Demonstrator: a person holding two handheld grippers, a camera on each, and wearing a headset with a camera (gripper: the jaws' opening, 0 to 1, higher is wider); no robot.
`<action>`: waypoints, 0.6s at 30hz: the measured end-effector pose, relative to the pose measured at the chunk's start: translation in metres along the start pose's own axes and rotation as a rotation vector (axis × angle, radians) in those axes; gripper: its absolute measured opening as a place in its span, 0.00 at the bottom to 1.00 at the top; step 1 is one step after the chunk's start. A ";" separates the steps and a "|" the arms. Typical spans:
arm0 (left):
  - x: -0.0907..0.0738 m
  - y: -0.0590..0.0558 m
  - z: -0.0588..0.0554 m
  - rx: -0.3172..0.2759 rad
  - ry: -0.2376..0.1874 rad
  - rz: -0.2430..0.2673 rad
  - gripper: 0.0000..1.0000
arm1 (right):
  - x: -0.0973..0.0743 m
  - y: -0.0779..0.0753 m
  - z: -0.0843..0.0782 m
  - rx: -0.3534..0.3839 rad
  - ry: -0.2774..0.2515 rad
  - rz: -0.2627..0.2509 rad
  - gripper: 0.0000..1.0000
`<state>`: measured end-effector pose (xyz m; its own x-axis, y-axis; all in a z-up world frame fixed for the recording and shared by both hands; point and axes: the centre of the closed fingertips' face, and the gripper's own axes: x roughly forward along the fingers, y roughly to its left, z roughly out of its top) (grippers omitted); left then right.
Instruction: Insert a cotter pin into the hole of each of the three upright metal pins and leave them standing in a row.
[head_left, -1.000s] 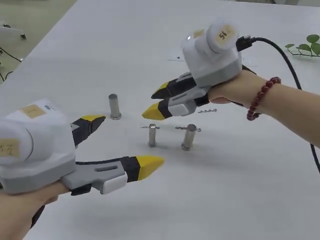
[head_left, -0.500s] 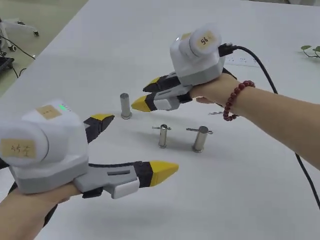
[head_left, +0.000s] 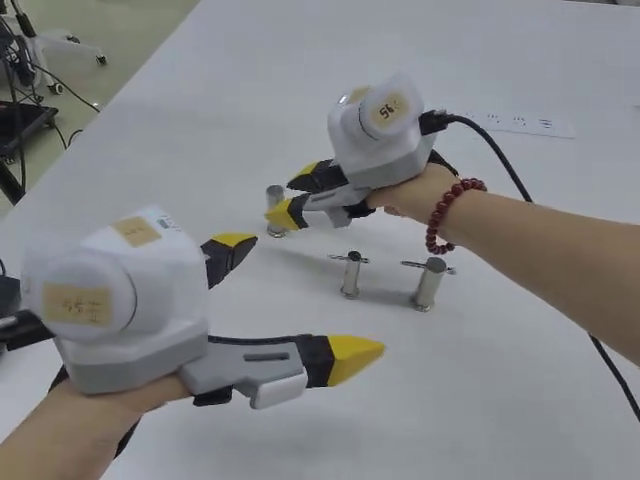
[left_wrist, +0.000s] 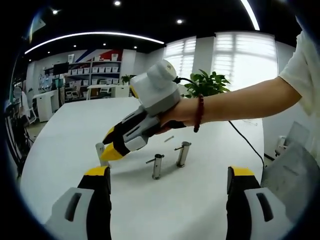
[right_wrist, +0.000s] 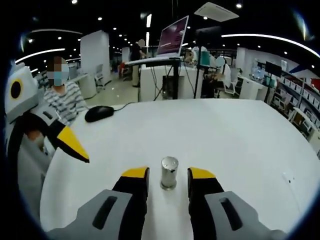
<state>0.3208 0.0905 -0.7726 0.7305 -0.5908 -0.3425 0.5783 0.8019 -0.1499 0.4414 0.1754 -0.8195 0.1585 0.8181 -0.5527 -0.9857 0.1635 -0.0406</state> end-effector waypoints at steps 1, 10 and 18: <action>0.000 0.000 0.000 -0.002 0.000 0.000 0.97 | 0.000 0.000 0.000 0.003 -0.001 0.000 0.31; -0.002 0.004 -0.003 -0.004 0.007 0.003 0.97 | 0.007 -0.004 0.002 0.037 -0.021 -0.010 0.22; -0.004 0.000 -0.001 -0.005 0.011 -0.009 0.96 | 0.007 -0.004 0.001 0.073 -0.027 -0.030 0.15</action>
<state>0.3181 0.0931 -0.7720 0.7216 -0.5967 -0.3510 0.5828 0.7973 -0.1572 0.4465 0.1813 -0.8222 0.1905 0.8267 -0.5294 -0.9739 0.2271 0.0042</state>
